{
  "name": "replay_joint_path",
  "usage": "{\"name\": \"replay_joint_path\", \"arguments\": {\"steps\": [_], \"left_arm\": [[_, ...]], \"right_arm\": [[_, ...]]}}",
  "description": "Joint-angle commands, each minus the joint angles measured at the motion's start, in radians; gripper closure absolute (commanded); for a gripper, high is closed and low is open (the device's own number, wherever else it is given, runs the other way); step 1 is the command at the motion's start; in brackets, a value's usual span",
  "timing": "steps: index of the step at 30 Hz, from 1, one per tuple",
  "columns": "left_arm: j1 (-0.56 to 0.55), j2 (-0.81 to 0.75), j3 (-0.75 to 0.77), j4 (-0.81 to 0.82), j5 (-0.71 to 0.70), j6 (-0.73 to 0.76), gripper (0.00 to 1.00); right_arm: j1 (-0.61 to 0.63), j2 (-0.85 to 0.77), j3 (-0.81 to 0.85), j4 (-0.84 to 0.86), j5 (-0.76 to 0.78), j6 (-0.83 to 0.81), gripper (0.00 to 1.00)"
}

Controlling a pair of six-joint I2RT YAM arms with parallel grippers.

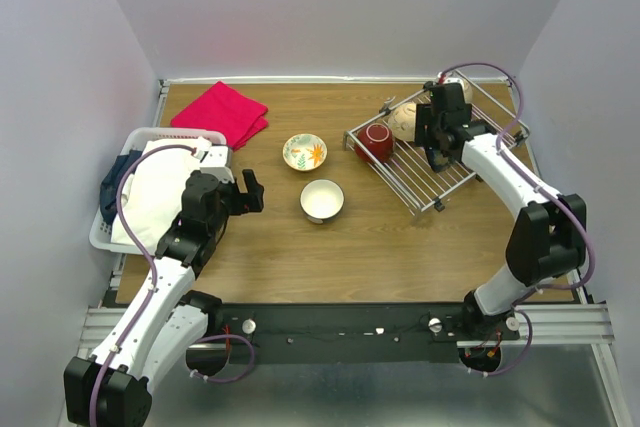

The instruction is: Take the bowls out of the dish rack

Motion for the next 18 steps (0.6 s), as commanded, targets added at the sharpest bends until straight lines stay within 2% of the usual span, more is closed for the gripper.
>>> {"name": "replay_joint_path", "arguments": {"steps": [1, 12, 18], "left_arm": [[-0.003, 0.003, -0.006, 0.034, 0.093, -0.013, 0.01], [-0.006, 0.117, 0.06, 0.11, 0.222, -0.099, 0.01], [-0.038, 0.223, 0.112, 0.225, 0.287, -0.219, 0.01]], "right_arm": [[-0.047, -0.072, 0.051, 0.02, -0.116, 0.129, 0.81], [-0.109, -0.158, 0.037, 0.085, -0.258, 0.277, 0.82], [-0.109, -0.211, 0.002, 0.16, -0.379, 0.365, 0.82]]}}
